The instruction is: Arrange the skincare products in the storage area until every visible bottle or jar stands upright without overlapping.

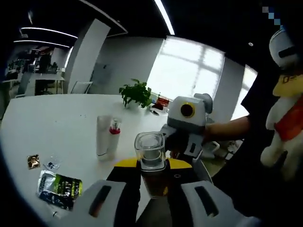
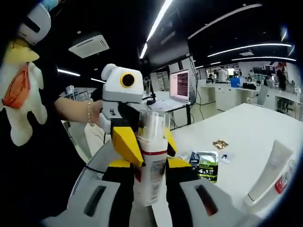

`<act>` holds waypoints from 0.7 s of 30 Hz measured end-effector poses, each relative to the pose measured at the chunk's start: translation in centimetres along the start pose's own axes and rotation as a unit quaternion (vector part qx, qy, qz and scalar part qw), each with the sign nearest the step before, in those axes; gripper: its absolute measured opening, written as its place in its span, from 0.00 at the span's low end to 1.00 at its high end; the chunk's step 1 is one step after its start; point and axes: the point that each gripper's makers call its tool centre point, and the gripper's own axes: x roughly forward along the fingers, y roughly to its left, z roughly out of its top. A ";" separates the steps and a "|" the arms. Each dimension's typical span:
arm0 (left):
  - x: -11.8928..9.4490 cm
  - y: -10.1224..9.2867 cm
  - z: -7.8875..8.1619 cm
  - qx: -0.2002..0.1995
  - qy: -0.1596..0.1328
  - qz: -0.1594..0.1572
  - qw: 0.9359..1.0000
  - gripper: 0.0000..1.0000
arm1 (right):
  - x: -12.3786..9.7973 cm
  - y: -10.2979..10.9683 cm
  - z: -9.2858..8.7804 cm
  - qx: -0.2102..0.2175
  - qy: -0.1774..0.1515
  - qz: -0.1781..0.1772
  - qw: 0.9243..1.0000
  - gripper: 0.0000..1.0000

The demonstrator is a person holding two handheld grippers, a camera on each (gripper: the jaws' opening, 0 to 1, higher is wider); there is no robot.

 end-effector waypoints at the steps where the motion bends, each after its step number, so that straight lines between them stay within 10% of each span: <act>1: 0.0 -0.3 0.1 0.005 0.001 -0.010 1.000 0.14 | 0.0 0.2 0.1 0.001 -0.001 0.005 1.000 0.25; 10: 0.6 -2.0 0.7 0.033 0.014 -0.063 0.997 0.14 | -0.6 1.3 0.6 0.002 -0.013 0.021 1.000 0.24; 21: 2.7 -2.8 1.2 0.051 0.020 -0.097 0.994 0.14 | -2.7 0.1 0.5 -0.011 -0.026 -0.048 0.998 0.23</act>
